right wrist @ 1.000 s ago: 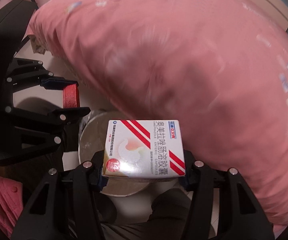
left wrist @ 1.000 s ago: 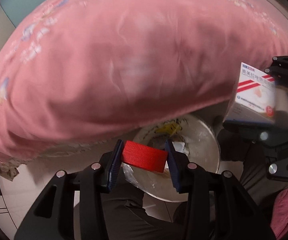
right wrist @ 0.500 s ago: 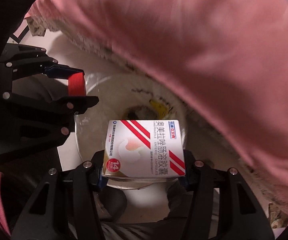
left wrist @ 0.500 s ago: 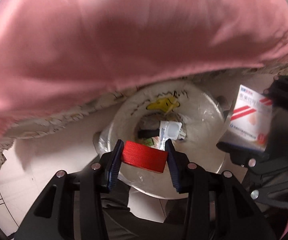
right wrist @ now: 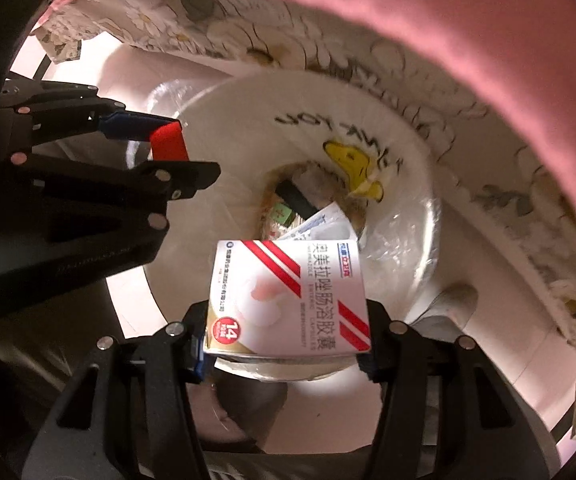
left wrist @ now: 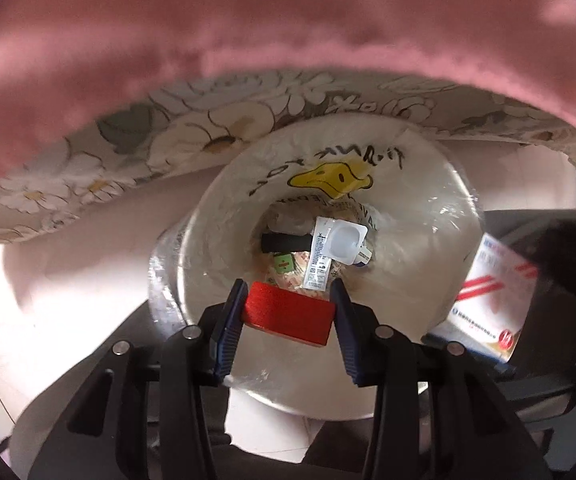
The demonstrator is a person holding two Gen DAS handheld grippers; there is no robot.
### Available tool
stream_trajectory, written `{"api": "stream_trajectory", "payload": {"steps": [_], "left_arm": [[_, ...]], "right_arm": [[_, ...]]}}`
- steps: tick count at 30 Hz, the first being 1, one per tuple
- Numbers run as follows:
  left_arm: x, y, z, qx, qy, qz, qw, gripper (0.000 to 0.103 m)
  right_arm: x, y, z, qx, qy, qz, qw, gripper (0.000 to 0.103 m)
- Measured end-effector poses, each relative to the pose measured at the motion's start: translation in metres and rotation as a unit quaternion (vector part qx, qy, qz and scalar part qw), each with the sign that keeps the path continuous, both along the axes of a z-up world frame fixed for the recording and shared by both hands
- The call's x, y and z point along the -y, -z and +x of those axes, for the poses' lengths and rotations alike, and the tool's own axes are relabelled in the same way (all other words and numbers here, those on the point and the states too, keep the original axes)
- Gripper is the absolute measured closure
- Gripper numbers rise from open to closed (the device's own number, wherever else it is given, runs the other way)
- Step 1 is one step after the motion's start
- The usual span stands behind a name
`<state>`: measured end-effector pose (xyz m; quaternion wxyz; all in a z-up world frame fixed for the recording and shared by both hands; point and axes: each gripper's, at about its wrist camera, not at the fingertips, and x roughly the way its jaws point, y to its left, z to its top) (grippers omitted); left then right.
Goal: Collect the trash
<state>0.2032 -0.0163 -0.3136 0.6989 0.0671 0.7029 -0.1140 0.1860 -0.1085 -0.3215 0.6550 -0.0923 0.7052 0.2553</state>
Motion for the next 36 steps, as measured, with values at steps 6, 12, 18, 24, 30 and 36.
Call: {"api": "stream_trajectory", "payload": {"steps": [6,12,18,24,30,36], "left_arm": [[-0.002,0.019,0.004,-0.023,-0.023,-0.017,0.9993,0.058],[0.001,0.034,0.006,-0.040,-0.038,-0.027,0.9981,0.058],[0.002,0.037,0.010,-0.042,-0.050,-0.026,0.9975,0.038],[0.001,0.040,0.013,-0.040,-0.050,-0.025,0.9976,0.038],[0.001,0.036,0.011,-0.037,-0.045,-0.025,0.9980,0.038],[0.000,0.026,0.005,-0.023,-0.041,-0.019,0.9987,0.038]], "right_arm": [[-0.004,0.027,-0.002,-0.028,0.015,0.001,1.000,0.048],[-0.006,0.051,0.002,-0.051,0.033,0.005,0.998,0.048],[-0.003,0.060,0.003,-0.057,0.053,0.011,0.997,0.040],[-0.004,0.056,0.004,-0.054,0.049,0.019,0.997,0.039],[-0.006,0.045,0.001,-0.045,0.042,0.017,0.998,0.039],[-0.003,0.030,-0.004,-0.031,0.039,0.015,0.999,0.039]]}}
